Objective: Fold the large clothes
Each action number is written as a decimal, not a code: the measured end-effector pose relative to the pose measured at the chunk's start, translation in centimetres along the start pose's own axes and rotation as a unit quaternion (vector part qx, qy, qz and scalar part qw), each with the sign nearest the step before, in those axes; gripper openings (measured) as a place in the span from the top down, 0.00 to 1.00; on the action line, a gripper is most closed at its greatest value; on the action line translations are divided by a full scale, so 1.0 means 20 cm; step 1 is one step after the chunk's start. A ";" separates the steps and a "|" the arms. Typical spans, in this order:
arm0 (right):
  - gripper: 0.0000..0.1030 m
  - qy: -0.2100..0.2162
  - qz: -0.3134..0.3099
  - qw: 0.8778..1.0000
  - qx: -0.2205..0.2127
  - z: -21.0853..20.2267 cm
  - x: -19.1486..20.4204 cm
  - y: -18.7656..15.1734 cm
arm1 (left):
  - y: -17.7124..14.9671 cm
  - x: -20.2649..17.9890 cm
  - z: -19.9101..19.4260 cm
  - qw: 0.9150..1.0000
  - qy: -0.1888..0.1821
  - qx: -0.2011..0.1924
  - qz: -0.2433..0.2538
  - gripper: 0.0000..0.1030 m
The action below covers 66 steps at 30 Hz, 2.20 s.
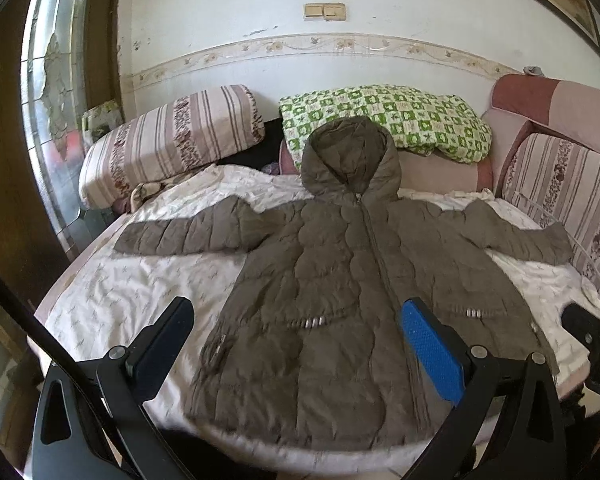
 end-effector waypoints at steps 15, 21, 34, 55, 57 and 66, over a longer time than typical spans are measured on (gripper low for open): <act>0.00 -0.095 0.020 0.995 0.035 0.31 -0.38 0.08 | 0.17 -0.37 0.56 0.999 -0.011 0.022 0.026 0.00; 0.00 -0.116 0.016 0.992 0.045 0.44 -0.42 0.13 | 0.11 -0.49 0.88 0.998 0.002 0.054 0.032 0.00; 0.00 -0.146 0.017 0.985 0.092 0.77 -0.60 0.15 | 0.07 -0.45 1.21 0.995 0.037 0.088 0.040 0.00; 0.00 -0.166 0.136 0.964 0.159 1.08 -1.30 0.19 | 0.04 -0.41 1.32 0.992 0.047 0.113 0.035 0.00; 0.00 -0.153 0.158 0.964 0.152 1.10 -1.36 0.22 | 0.04 -0.41 1.32 0.992 0.047 0.114 0.034 0.00; 0.05 -0.118 0.260 0.953 0.099 1.08 -1.75 0.37 | 0.02 -0.42 1.34 0.991 0.046 0.118 0.043 0.00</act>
Point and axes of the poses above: each gripper's, at about its wrist camera, not at the fingertips, and z roughly the way its jaws point, x to its left, y to its top, the point moved 10 cm from there along z, roughly the way its jaws point, and after that the axes turned 8 degrees about y, right-handed, at the moved point
